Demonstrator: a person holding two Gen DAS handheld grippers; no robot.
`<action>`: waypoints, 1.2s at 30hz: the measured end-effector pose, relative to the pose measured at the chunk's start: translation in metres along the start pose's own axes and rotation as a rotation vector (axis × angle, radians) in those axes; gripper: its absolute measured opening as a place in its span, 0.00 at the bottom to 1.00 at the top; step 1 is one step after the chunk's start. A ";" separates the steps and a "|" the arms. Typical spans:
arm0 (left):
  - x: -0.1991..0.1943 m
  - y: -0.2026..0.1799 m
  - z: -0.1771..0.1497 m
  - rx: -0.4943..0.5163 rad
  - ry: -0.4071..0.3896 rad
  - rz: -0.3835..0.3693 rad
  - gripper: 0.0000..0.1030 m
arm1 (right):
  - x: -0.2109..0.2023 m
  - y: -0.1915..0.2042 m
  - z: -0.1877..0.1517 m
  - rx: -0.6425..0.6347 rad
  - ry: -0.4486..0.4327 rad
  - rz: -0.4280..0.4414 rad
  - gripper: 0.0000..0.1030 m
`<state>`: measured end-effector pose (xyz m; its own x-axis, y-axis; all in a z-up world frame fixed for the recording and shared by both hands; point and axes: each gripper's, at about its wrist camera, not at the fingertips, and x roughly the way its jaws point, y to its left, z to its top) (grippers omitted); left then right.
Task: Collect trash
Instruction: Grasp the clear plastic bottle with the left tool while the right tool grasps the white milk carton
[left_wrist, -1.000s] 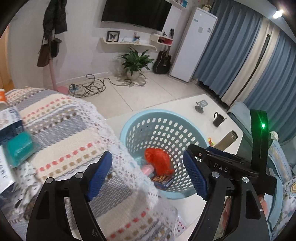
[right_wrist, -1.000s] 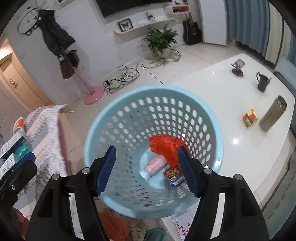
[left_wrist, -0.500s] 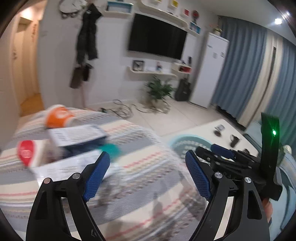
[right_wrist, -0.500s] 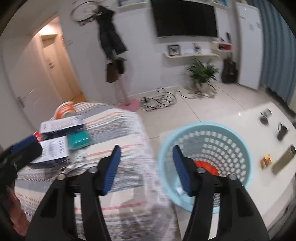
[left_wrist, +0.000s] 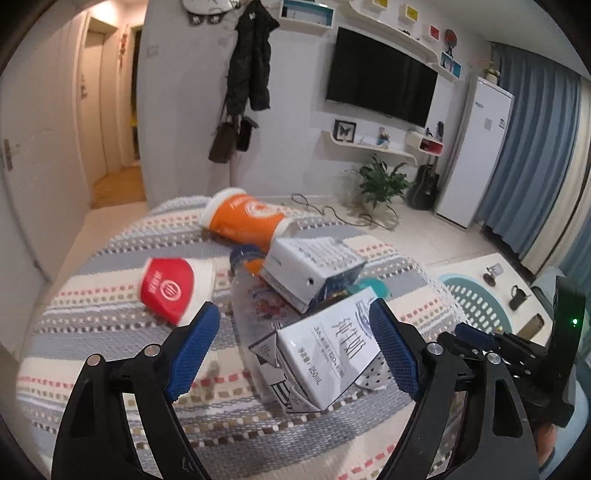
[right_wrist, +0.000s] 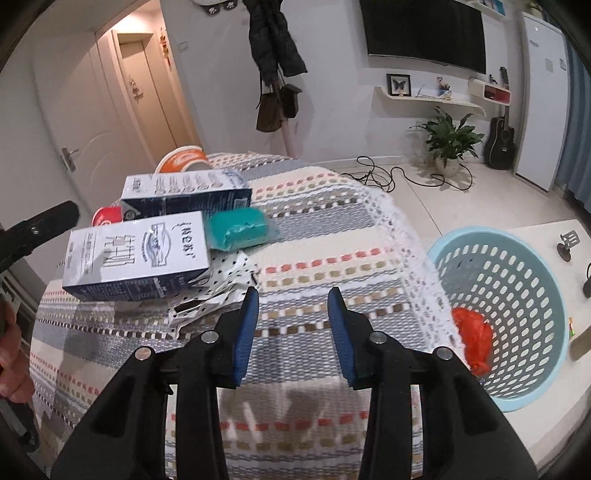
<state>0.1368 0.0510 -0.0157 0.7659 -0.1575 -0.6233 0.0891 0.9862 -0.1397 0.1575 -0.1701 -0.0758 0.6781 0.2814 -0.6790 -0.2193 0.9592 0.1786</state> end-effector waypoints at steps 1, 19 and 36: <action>0.003 0.002 -0.001 -0.007 0.014 -0.021 0.76 | 0.000 0.002 0.000 -0.006 0.001 -0.001 0.34; 0.012 -0.055 -0.070 0.027 0.226 -0.351 0.64 | -0.013 -0.019 0.006 0.064 0.005 0.019 0.34; 0.031 0.010 -0.033 -0.143 0.129 -0.073 0.78 | -0.020 0.058 0.000 0.035 0.038 0.110 0.53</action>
<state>0.1407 0.0545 -0.0616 0.6721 -0.2426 -0.6996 0.0429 0.9560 -0.2903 0.1315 -0.1199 -0.0521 0.6240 0.3845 -0.6803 -0.2661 0.9231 0.2777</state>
